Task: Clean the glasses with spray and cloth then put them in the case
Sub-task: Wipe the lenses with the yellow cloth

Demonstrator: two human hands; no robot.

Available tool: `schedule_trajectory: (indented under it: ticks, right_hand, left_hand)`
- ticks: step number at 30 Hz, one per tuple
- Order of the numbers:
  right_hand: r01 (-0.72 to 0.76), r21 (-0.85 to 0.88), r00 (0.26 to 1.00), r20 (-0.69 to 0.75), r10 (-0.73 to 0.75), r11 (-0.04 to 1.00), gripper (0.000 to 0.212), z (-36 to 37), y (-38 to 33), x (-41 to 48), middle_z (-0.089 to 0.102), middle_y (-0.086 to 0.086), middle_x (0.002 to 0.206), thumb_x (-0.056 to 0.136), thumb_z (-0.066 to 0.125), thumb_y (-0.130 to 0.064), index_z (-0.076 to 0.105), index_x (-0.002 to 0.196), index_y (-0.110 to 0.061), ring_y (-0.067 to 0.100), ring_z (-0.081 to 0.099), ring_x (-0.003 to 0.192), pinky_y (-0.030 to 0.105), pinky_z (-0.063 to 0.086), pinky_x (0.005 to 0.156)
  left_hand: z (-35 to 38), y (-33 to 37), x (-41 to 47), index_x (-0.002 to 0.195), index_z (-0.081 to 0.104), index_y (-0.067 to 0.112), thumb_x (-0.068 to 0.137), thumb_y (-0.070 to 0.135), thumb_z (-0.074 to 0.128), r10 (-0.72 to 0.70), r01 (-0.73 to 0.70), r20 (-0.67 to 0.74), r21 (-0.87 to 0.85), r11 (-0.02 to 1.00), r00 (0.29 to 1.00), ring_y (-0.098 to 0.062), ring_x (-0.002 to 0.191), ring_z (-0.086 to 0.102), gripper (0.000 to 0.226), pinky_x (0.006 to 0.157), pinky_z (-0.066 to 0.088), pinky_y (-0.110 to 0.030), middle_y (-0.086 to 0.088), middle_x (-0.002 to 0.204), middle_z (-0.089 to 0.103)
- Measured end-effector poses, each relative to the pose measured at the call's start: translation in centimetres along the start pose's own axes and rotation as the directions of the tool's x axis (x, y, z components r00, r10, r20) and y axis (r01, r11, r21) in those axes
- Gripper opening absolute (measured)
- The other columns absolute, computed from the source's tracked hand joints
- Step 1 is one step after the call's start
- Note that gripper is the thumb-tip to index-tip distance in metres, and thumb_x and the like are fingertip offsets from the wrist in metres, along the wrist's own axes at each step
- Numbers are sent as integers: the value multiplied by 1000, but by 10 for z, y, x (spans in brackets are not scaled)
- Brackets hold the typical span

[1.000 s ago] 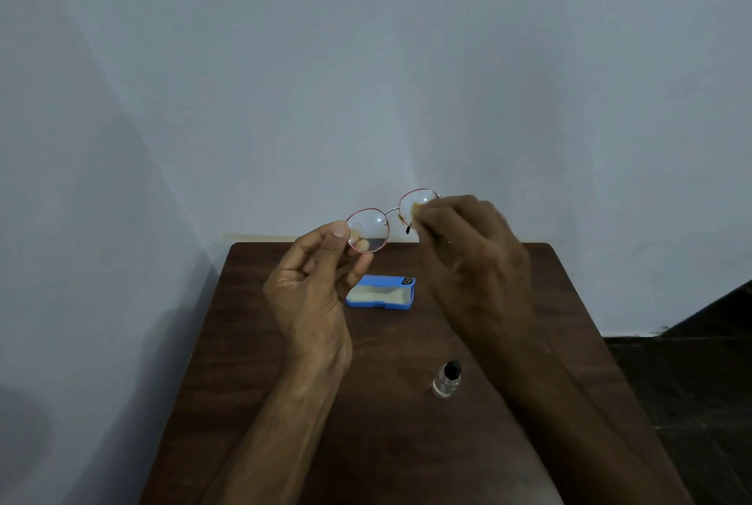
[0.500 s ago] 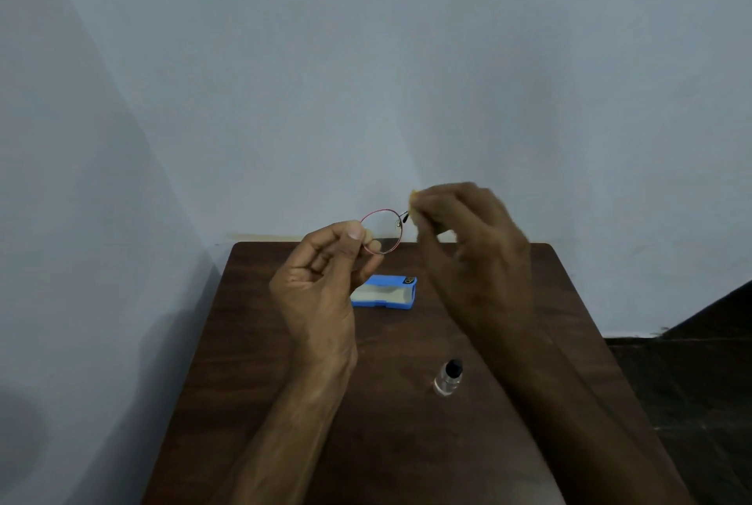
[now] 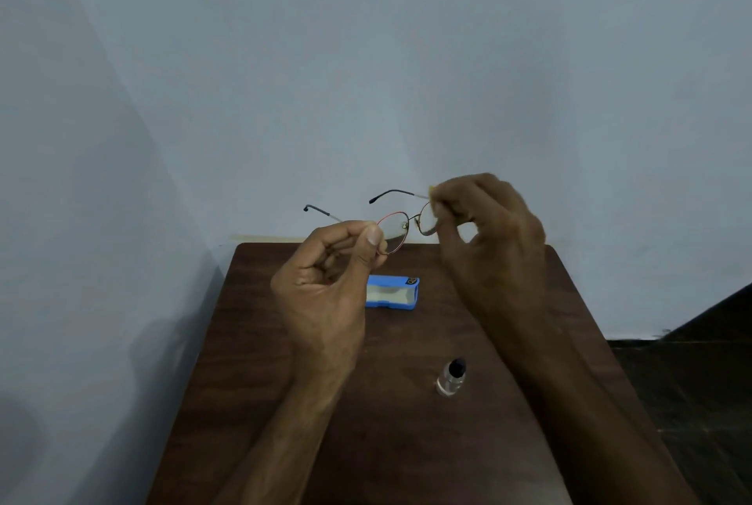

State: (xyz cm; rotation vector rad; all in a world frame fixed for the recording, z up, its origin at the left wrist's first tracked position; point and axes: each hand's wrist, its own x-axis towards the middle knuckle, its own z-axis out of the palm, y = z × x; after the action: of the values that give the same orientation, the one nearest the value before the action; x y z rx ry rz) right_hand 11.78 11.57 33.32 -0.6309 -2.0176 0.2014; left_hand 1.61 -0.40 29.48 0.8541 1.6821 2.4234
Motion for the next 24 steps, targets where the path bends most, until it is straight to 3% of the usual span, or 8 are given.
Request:
schedule_trajectory:
  ticks: [3, 7, 13, 17, 22, 24]
  right_hand:
    - [62, 34, 997, 54, -64, 998, 11, 0, -10, -9, 72, -2, 99, 93, 72, -4, 75, 96, -13, 22, 66, 86, 40, 56, 72]
    - [-127, 70, 991, -26, 129, 989, 10, 5, 13, 0, 72, -2, 98, 92, 72, -5, 75, 98, -13, 17, 68, 85, 44, 60, 72]
    - [57, 23, 998, 23, -57, 998, 8, 13, -17, -29, 70, 3, 106, 96, 72, -4, 75, 102, -9, 24, 66, 94, 39, 55, 78]
    - [-33, 1, 999, -18, 33, 999, 11, 14, 1, -31, 67, 2, 104, 92, 75, -3, 72, 100, -10, 21, 64, 89, 40, 55, 71]
    - [31, -54, 999, 36, -29, 998, 10, 17, -5, -35, 67, 5, 103, 92, 74, -2, 73, 100, -9, 23, 63, 89, 38, 53, 70]
    - [-28, -41, 999, -18, 27, 999, 10, 15, 5, -27, 67, 3, 103, 92, 73, -3, 72, 99, -10, 23, 63, 88, 39, 53, 69]
  left_hand:
    - [-4, -2, 2, 102, 78, 15, 92, 18, 77, 25, -25, 11, 38, 999, 1000, -26, 84, 79, 11, 78, 66, -48, 1, 89, 81]
    - [-2, -3, 0, 101, 77, 15, 92, 15, 77, -10, 10, -2, 5, 1000, 1000, -22, 81, 79, 10, 75, 67, -43, 0, 86, 81]
    - [0, -10, 2, 102, 77, 3, 89, 16, 77, -182, 166, -84, -170, 971, 980, -21, 77, 76, 18, 74, 64, -38, -7, 83, 78]
    - [2, -8, 0, 105, 74, -3, 87, 15, 76, -267, 230, -105, -277, 933, 958, -19, 78, 76, 25, 73, 64, -34, -8, 84, 78]
    - [1, -8, 2, 97, 75, 5, 93, 5, 72, -381, 321, -103, -367, 873, 919, -18, 76, 75, 5, 74, 64, -33, -6, 83, 78]
    - [2, -7, 1, 97, 75, 6, 93, 7, 72, -405, 341, -98, -381, 859, 909, -18, 77, 75, 5, 74, 64, -32, -6, 83, 78]
